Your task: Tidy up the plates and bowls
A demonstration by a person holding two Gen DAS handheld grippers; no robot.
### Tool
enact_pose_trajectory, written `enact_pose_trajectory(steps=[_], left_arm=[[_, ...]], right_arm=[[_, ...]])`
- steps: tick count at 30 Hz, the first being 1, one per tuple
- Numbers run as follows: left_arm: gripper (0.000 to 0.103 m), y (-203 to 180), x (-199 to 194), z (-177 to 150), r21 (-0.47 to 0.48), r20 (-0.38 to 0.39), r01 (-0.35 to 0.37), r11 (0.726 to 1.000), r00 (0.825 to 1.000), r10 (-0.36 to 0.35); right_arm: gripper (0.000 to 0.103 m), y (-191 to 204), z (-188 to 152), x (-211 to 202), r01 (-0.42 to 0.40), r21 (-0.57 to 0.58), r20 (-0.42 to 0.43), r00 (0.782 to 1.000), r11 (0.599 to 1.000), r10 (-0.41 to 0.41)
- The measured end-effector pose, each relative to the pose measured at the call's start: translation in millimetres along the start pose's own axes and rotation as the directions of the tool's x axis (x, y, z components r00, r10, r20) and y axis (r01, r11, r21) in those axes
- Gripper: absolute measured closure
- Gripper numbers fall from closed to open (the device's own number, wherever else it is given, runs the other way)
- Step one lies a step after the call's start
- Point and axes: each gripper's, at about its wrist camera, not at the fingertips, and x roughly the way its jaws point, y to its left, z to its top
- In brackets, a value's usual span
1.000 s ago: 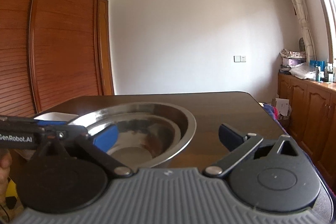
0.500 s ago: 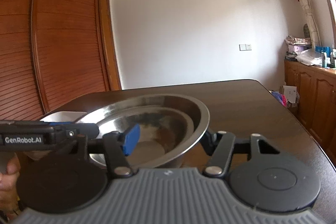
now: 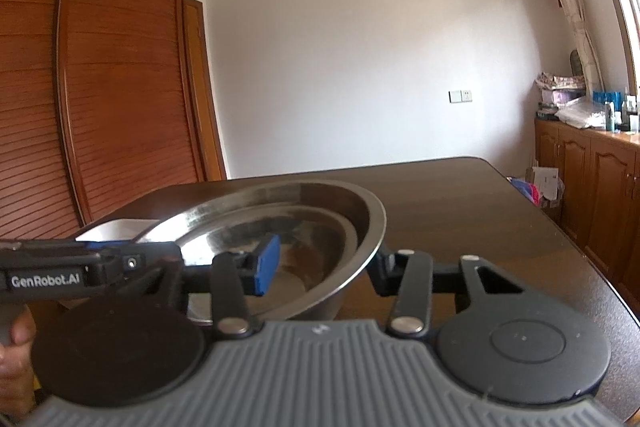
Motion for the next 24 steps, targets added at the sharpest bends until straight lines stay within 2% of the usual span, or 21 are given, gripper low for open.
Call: enact_pose_trajectory(steps=[9,24], left_arm=[[0.032,4,-24,11,0.005,0.050,-0.009,1.000,0.999,0.009],[0.032,40,-46,23,-0.002,0.053,-0.093,0.996,0.994,0.093]], right_arm=[[0.055,7,12,-11,-0.022,-0.010,0.030,0.999,1.000,0.022],[0.055,33,21,-3,-0.100,-0.043,0.022,0.995,0.994,0.101]])
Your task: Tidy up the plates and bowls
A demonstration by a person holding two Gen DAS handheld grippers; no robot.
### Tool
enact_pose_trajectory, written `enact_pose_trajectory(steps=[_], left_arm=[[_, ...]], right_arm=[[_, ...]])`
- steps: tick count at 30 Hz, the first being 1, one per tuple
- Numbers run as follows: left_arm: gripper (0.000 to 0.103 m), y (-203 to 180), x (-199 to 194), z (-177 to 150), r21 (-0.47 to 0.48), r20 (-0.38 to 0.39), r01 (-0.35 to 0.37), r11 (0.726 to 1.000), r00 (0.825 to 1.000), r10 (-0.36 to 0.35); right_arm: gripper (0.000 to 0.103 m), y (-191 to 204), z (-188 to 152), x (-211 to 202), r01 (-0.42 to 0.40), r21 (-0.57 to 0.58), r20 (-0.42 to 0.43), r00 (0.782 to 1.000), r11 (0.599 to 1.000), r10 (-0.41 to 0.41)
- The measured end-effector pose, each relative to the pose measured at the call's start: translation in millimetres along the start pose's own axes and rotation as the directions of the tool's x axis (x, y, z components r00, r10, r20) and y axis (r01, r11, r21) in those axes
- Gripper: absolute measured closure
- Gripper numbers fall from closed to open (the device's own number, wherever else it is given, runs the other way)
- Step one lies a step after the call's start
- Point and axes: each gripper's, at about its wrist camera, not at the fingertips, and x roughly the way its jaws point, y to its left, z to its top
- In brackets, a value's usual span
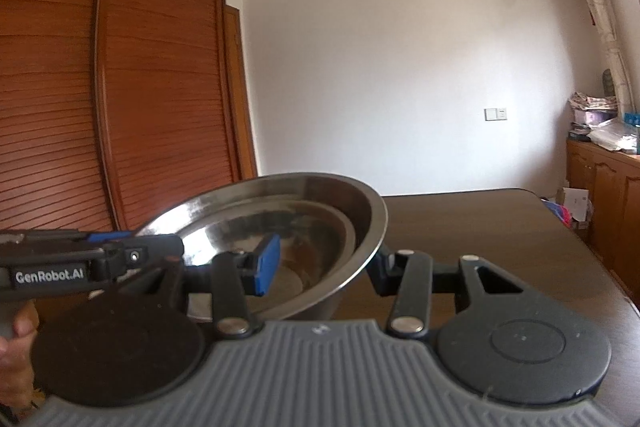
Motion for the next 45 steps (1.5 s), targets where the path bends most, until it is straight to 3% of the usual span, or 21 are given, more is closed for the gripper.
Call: enact_pose_trajectory(steps=[19,45], left_arm=[[0.032,57,-6,-5,-0.041,-0.009,-0.132,0.990,0.991,0.131],[0.032,71,0,-14,-0.046,-0.034,-0.140,0.989,0.990,0.138]], right_arm=[[0.055,50,-5,29,-0.129,-0.038,-0.047,0.991,0.991,0.127],[0.055,59,-7,42,-0.142,-0.038,-0.102,0.985,0.989,0.138]])
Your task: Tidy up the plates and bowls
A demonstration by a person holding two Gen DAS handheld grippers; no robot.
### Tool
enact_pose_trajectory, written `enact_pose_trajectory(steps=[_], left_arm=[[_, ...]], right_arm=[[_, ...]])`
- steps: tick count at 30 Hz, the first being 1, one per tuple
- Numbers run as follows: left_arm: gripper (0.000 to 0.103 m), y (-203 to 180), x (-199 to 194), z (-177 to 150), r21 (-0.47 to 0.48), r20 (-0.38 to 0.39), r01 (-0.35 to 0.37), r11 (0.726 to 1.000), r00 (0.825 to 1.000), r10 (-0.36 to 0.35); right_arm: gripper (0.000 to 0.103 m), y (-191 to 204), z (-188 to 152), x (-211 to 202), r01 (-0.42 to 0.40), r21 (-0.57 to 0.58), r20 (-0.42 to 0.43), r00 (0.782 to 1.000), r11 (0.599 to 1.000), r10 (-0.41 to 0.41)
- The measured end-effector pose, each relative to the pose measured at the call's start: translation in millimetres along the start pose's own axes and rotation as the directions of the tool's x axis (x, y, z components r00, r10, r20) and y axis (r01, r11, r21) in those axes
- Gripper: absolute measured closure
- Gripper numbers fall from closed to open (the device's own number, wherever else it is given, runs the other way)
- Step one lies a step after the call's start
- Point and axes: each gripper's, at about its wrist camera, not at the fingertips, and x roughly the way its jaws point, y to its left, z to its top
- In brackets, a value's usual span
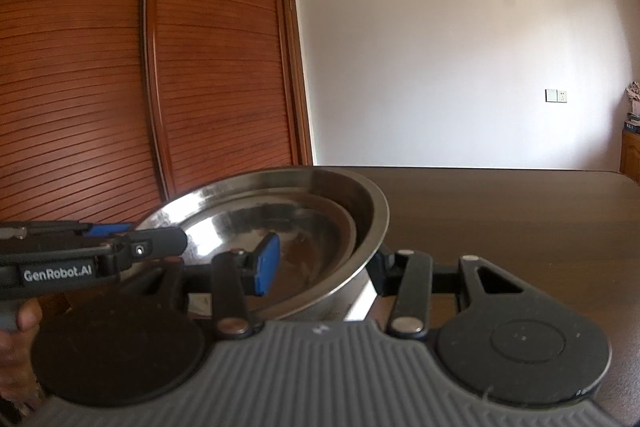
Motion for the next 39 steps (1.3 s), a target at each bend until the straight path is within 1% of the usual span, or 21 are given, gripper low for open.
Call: enact_pose_trajectory(steps=[5,8,9,10,11,12,14,16,19,21,22,26,30,31,33,34,36,39], left_arm=[[0.032,3,0,-1,-0.008,-0.002,0.005,1.000,1.000,-0.005],[0.029,5,1,0,-0.017,-0.001,0.010,1.000,1.000,-0.010],[0.029,6,1,0,-0.018,-0.002,0.010,1.000,1.000,-0.010],[0.029,6,1,1,-0.015,-0.003,0.008,1.000,1.000,-0.008],[0.027,5,1,1,-0.007,-0.001,0.006,1.000,1.000,-0.006],[0.023,4,0,2,-0.001,0.005,-0.001,1.000,1.000,0.001],[0.019,4,-2,3,0.005,0.019,-0.009,1.000,1.000,0.009],[0.015,4,-5,6,0.010,0.032,-0.013,1.000,0.999,0.013],[0.008,4,-13,13,0.020,0.062,-0.028,0.999,0.998,0.027],[0.001,3,-20,19,0.024,0.085,-0.036,0.999,0.996,0.033],[0.000,2,-23,22,0.028,0.097,-0.038,0.999,0.995,0.035],[0.000,-8,-37,36,0.057,0.134,-0.028,0.998,0.991,0.020],[0.000,-23,-48,48,0.081,0.148,0.002,0.997,0.989,-0.014],[0.000,-27,-51,50,0.090,0.151,0.002,0.996,0.988,-0.016],[0.000,-34,-57,53,0.091,0.160,-0.008,0.996,0.987,-0.007],[0.000,-37,-59,54,0.089,0.161,-0.007,0.996,0.987,-0.008],[0.000,-43,-62,56,0.092,0.156,-0.005,0.996,0.988,-0.010],[0.000,-52,-64,57,0.107,0.141,-0.015,0.994,0.990,0.000]], right_arm=[[0.054,0,-2,1,-0.004,0.007,0.000,1.000,1.000,0.004],[0.053,1,-2,3,-0.005,0.008,0.004,1.000,1.000,0.005],[0.051,2,-3,3,-0.005,0.011,0.006,1.000,1.000,0.005],[0.048,2,-3,4,-0.008,0.012,0.007,1.000,1.000,0.008],[0.046,2,-3,4,-0.007,0.011,0.010,1.000,1.000,0.007],[0.042,3,-3,4,-0.004,0.003,0.015,1.000,1.000,0.004],[0.036,7,-2,3,0.012,-0.023,0.022,1.000,1.000,-0.012],[0.026,11,-1,0,0.028,-0.047,0.037,0.999,0.999,-0.026],[0.024,12,2,-5,0.050,-0.070,0.053,0.998,0.996,-0.046],[0.024,9,5,-11,0.061,-0.062,0.056,0.997,0.996,-0.057],[0.023,7,7,-15,0.064,-0.056,0.057,0.997,0.996,-0.060],[0.020,-2,18,-37,0.100,-0.057,0.078,0.992,0.993,-0.096],[0.010,-10,32,-62,0.136,-0.061,0.112,0.985,0.989,-0.128],[0.007,-12,35,-67,0.141,-0.057,0.120,0.984,0.988,-0.133],[0.003,-16,41,-77,0.154,-0.045,0.134,0.980,0.987,-0.147],[0.000,-17,43,-82,0.175,-0.042,0.140,0.976,0.984,-0.167],[0.000,-18,46,-89,0.218,-0.037,0.152,0.966,0.975,-0.210],[0.000,-21,51,-98,0.244,-0.022,0.156,0.959,0.969,-0.238]])
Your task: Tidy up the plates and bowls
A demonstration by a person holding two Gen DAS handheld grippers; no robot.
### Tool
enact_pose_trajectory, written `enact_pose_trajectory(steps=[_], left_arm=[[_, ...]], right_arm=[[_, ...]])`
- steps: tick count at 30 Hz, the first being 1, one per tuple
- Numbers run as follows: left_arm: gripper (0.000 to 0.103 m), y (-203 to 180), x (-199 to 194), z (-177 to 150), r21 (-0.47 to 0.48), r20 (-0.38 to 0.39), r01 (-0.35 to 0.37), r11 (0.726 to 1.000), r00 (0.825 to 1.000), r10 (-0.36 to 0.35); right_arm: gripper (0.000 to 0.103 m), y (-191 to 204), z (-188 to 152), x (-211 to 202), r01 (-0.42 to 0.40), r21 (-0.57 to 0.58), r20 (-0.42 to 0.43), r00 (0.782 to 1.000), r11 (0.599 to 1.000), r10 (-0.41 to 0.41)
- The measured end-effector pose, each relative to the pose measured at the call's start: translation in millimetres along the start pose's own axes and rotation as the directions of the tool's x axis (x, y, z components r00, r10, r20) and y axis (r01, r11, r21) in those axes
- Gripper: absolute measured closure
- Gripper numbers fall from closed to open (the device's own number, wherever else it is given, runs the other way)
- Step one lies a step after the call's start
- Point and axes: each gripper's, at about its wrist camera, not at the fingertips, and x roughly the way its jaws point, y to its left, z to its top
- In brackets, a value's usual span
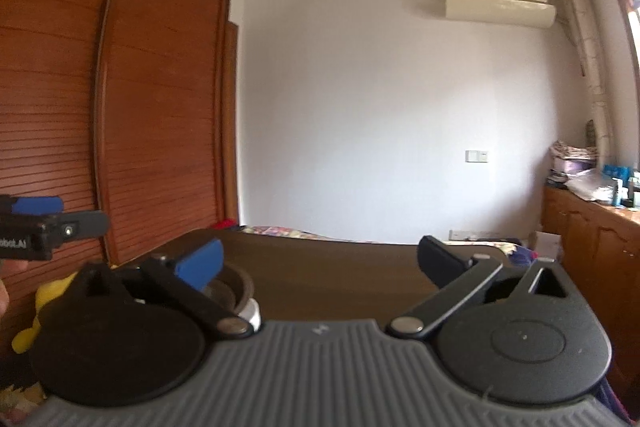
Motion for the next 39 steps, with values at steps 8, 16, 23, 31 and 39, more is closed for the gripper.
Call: enact_pose_trajectory(steps=[8,16,23,31,39], left_arm=[[0.000,-18,-2,-1,-0.007,-0.003,0.025,1.000,1.000,-0.025],[0.000,-31,-10,-11,-0.004,-0.022,0.068,0.998,0.997,-0.068],[0.000,-30,-13,-24,0.030,-0.046,0.042,0.999,0.998,-0.040],[0.000,-22,-8,-28,0.024,-0.063,0.019,1.000,0.998,-0.018],[0.000,-20,-8,-28,0.024,-0.065,0.018,1.000,0.998,-0.017]], right_arm=[[0.000,-8,3,-17,0.067,0.018,-0.010,0.998,0.998,-0.066],[0.000,-19,-3,-27,0.153,0.011,-0.028,0.988,0.988,-0.152],[0.000,-20,-13,-29,0.175,0.021,-0.029,0.984,0.984,-0.174],[0.000,-23,-26,-31,0.189,0.033,-0.042,0.981,0.981,-0.187],[0.000,-22,-27,-33,0.199,0.022,-0.046,0.979,0.980,-0.198]])
